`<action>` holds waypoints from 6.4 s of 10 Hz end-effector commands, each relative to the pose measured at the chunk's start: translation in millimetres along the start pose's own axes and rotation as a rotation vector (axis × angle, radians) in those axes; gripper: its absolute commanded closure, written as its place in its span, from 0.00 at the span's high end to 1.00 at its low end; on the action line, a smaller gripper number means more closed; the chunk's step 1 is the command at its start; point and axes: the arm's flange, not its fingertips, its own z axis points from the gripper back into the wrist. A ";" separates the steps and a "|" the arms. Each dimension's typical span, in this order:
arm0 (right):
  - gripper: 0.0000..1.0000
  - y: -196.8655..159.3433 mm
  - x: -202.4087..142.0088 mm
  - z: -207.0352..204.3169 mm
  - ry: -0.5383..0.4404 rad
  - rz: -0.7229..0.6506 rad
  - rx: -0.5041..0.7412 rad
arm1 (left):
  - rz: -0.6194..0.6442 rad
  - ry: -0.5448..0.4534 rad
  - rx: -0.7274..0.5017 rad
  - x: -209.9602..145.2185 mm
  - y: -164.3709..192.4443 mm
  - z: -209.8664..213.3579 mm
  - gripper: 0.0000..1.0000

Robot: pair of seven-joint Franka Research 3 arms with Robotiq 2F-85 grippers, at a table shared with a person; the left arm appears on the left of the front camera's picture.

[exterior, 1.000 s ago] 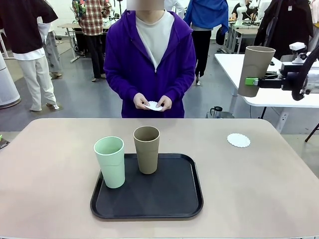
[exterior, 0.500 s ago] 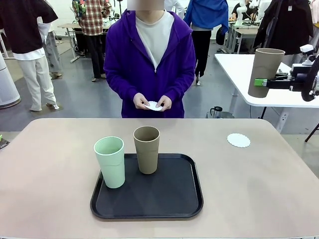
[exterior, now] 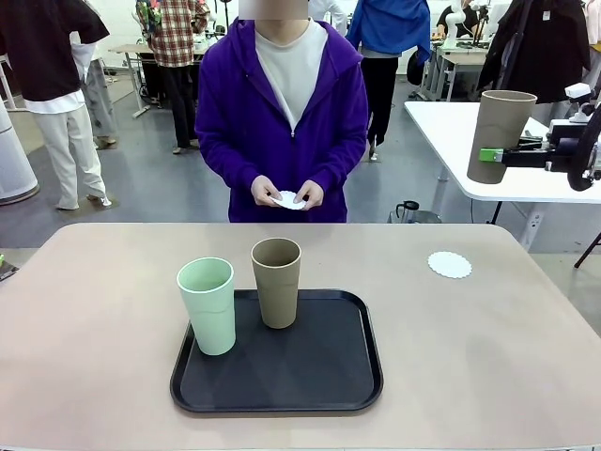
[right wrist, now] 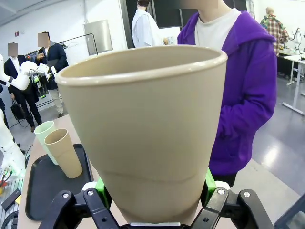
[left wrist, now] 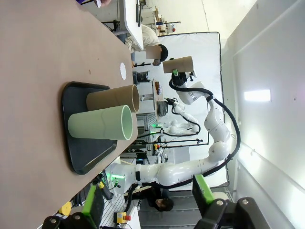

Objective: Place coasters on the table and set cups on them.
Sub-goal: Pick up one Reusable plastic cup and place it on a coaster set by the human.

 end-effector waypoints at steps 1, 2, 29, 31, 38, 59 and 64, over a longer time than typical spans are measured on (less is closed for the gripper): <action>0.83 0.0 0.0 0.0 0.000 0.000 0.000 | -0.007 -0.008 -0.011 0.2 -1.7 -0.3 1.00; 0.83 -14.9 -18.7 -8.8 -0.014 0.051 0.021 | -0.007 -0.008 -0.011 0.2 -1.7 -0.3 1.00; 0.83 -35.8 -191.8 -45.8 0.054 -0.029 0.072 | -0.007 -0.008 -0.011 0.2 -1.7 -0.3 1.00; 0.83 -33.8 -194.7 -49.7 0.041 0.016 0.109 | -0.007 -0.008 -0.011 0.2 -1.7 -0.3 1.00; 0.83 -47.1 -209.6 -59.2 0.028 0.043 0.116 | -0.007 -0.008 -0.011 0.2 -1.7 -0.3 1.00; 1.00 85.1 -48.8 36.5 0.691 -0.311 -0.486 | -0.007 -0.008 -0.011 0.2 -1.7 -0.3 1.00; 1.00 177.6 47.7 -13.0 0.884 -0.218 -0.720 | -0.007 -0.008 -0.011 0.2 -1.7 -0.3 1.00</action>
